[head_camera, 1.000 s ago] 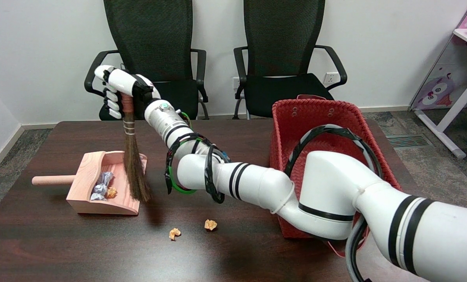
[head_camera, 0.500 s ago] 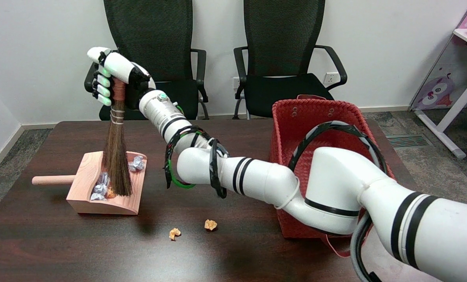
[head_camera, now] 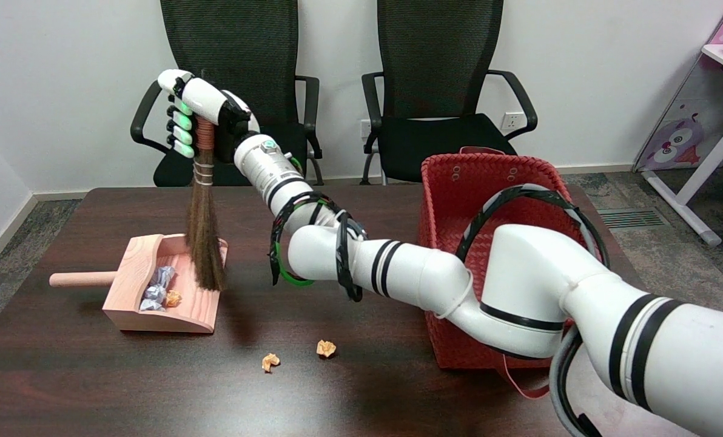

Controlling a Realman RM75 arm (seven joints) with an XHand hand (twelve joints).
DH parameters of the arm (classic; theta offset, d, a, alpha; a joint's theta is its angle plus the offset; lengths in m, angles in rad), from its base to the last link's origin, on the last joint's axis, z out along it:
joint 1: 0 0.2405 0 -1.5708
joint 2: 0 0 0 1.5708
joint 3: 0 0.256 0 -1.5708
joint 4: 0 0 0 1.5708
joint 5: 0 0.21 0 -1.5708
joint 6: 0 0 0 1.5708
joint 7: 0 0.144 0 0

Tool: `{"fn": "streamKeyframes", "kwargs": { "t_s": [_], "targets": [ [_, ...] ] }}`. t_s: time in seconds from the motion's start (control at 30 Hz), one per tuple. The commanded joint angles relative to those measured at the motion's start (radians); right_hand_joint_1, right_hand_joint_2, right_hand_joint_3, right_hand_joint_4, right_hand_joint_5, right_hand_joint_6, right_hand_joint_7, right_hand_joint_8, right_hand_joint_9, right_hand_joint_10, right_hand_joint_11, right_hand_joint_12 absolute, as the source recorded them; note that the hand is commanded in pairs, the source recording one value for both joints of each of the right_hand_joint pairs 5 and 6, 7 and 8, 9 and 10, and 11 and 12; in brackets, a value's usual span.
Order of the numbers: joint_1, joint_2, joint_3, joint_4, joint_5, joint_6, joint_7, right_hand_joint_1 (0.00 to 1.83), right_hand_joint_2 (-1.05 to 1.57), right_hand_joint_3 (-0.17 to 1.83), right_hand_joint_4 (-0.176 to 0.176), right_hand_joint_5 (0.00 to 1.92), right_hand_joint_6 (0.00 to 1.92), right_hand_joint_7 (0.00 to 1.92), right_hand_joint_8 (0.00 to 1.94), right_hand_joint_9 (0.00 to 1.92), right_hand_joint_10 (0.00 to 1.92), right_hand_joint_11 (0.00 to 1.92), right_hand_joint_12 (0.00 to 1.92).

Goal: Sweep the paper ball into the dustpan.

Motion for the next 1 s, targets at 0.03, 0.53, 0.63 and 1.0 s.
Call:
{"fn": "streamKeyframes", "kwargs": {
  "t_s": [0.03, 0.53, 0.63, 1.0],
  "targets": [
    [0.080, -0.067, -0.083, 0.199, -0.057, 0.022, -0.157, 0.79, 1.25, 1.22, 0.018, 1.92, 1.92, 1.92, 1.92, 1.92, 1.92, 1.92, 1.92],
    [0.095, -0.107, -0.082, 0.210, -0.133, 0.068, -0.576, 0.78, 1.18, 1.29, 0.014, 1.92, 1.92, 1.92, 1.92, 1.92, 1.92, 1.92, 1.92],
    [0.108, -0.103, -0.080, 0.205, -0.133, 0.078, -0.576, 0.78, 1.18, 1.28, 0.015, 1.92, 1.92, 1.92, 1.92, 1.92, 1.92, 1.92, 1.92],
    [0.122, -0.096, -0.081, 0.219, -0.125, 0.073, -0.569, 0.78, 1.21, 1.26, 0.015, 1.92, 1.92, 1.92, 1.92, 1.92, 1.92, 1.92, 1.92]
  ]
}}
